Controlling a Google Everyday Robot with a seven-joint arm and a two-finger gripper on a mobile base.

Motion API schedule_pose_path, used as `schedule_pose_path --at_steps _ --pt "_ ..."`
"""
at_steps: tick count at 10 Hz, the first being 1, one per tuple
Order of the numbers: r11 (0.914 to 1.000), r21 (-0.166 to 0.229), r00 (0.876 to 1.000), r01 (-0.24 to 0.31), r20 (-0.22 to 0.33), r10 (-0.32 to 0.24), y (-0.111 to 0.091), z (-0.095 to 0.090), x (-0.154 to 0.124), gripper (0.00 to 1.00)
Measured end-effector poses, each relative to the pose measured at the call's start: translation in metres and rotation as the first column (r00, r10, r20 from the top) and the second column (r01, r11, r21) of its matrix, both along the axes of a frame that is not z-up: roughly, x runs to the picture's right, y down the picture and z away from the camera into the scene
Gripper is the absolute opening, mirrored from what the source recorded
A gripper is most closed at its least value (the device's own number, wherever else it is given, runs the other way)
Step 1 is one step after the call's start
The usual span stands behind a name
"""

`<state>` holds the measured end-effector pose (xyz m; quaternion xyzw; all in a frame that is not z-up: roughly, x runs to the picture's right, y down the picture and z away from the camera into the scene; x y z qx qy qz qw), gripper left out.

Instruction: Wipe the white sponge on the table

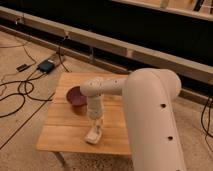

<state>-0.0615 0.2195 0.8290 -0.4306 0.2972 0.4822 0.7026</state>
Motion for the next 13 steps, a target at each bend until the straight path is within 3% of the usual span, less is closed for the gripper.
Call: schedule_pose_path --at_steps 2,4,6,8,11,13 --pt "0.9974 0.060 0.999 -0.040 0.001 0.040 -0.027 0.015 -0.013 0.00" --pt "0.9908 0.118 0.997 -0.066 -0.033 0.070 -0.054 0.030 -0.004 0.00" --pt "0.9831 0.175 0.990 -0.055 -0.119 0.077 -0.080 0.041 0.032 0.00" --pt "0.9762 0.210 0.974 -0.053 -0.204 0.097 -0.095 0.041 0.071 0.00" --pt "0.9762 0.211 0.957 -0.051 -0.271 0.108 -0.097 0.025 0.110 0.00" --pt "0.9861 0.161 0.958 -0.041 -0.275 0.085 -0.084 0.005 0.125 0.00"
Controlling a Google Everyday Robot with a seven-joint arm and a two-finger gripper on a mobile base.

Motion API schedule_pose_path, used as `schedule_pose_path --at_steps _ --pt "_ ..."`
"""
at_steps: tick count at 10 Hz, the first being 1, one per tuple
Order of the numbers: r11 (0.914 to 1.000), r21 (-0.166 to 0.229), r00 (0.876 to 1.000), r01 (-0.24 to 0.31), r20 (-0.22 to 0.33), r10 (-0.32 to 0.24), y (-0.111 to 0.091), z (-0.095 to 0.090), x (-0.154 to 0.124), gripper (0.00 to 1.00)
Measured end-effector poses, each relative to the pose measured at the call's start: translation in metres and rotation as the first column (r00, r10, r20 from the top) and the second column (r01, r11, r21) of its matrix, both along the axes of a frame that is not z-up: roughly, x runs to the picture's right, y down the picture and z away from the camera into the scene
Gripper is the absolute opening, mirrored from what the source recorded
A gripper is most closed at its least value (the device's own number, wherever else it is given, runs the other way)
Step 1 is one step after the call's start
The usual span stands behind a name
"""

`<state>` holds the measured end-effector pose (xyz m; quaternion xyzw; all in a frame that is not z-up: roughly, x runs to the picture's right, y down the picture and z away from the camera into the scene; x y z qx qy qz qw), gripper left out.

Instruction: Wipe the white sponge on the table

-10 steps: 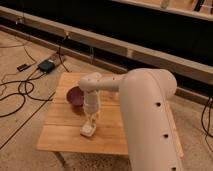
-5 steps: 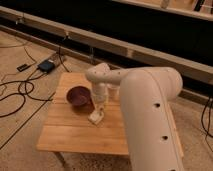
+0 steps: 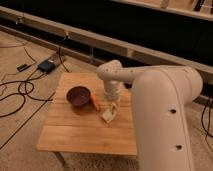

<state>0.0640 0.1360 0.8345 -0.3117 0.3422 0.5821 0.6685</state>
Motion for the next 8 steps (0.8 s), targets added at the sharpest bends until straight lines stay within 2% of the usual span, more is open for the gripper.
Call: schedule_pose_path --at_steps 3,4,6,8 --pt "0.9940 -0.103 0.999 0.037 0.034 -0.033 0.026 -0.025 0.012 0.01" --pt "0.9921 -0.122 0.999 0.030 0.047 -0.025 0.030 -0.030 0.011 0.06" --pt "0.9915 -0.130 0.997 0.001 0.071 0.008 0.032 -0.031 0.005 0.23" --pt "0.9895 -0.130 0.993 -0.062 0.093 0.075 0.033 -0.031 -0.006 0.45"
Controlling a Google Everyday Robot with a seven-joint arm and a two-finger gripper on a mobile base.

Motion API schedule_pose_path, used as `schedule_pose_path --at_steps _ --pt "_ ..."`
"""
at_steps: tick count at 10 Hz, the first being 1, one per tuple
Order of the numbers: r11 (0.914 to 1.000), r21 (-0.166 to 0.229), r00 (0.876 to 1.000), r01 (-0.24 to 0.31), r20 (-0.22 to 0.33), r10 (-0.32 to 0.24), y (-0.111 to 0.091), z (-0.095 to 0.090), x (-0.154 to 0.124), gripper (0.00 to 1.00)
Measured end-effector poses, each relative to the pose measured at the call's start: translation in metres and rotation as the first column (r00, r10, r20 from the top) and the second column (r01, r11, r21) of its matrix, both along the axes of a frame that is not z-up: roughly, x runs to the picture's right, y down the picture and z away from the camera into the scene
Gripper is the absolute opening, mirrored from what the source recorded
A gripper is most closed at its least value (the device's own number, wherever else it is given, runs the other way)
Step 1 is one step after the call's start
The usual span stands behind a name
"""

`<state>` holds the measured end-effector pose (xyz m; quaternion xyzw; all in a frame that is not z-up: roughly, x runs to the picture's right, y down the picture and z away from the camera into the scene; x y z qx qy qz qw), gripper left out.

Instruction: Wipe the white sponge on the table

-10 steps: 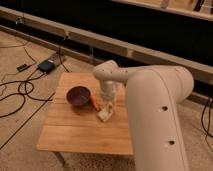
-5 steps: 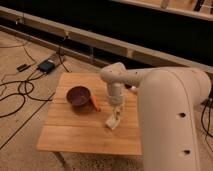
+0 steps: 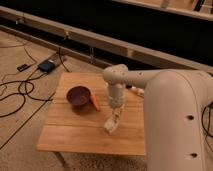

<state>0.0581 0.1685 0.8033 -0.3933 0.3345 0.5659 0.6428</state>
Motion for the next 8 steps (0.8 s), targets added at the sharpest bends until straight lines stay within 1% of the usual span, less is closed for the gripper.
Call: schedule_pose_path --at_steps 1,2,8 --pt "0.9999 0.000 1.000 -0.011 0.001 0.011 -0.0003 -0.0004 -0.0004 0.49" --pt "0.9999 -0.002 1.000 -0.010 0.000 0.010 0.0009 0.0001 0.0003 0.50" --pt "1.0000 -0.001 1.000 -0.008 0.004 0.008 0.0005 0.0002 -0.0020 0.50"
